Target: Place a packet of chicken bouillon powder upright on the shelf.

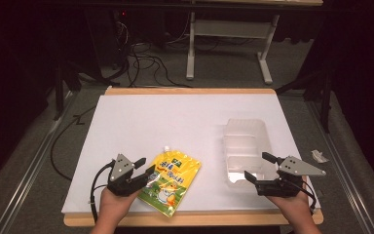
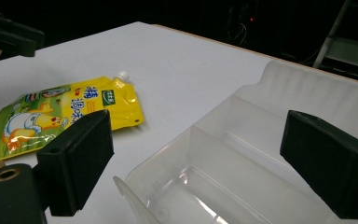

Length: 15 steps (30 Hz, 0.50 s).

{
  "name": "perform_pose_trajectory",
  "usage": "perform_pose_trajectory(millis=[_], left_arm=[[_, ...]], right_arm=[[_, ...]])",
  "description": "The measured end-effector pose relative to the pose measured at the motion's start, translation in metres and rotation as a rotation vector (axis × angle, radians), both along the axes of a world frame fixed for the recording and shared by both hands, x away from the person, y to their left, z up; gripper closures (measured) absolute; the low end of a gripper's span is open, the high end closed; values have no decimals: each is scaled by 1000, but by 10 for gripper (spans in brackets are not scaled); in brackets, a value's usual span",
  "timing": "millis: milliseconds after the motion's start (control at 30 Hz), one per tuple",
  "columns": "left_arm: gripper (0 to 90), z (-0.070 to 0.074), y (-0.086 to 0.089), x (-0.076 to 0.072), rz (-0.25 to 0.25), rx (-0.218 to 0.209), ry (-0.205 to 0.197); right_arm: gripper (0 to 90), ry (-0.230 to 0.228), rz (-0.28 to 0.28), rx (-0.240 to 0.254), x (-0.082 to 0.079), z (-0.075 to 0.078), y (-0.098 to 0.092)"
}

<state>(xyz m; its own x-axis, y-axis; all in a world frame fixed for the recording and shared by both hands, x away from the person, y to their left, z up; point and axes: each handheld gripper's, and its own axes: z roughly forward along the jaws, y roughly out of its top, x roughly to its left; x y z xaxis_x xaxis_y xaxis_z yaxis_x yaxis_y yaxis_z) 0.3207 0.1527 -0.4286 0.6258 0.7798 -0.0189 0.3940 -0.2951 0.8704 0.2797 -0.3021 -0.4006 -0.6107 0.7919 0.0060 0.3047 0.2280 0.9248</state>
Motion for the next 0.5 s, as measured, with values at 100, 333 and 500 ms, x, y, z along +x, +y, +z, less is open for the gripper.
perform_pose_trajectory(millis=[100,333,500], left_arm=[[843,-11,8,6,71,90,60],[900,-42,15,6,119,246,240],[900,-42,6,2,77,224,258]], right_arm=[[102,2,2,-4,0,0,0],[114,-6,12,-2,-2,1,1],[119,-3,18,-4,-1,0,2]])
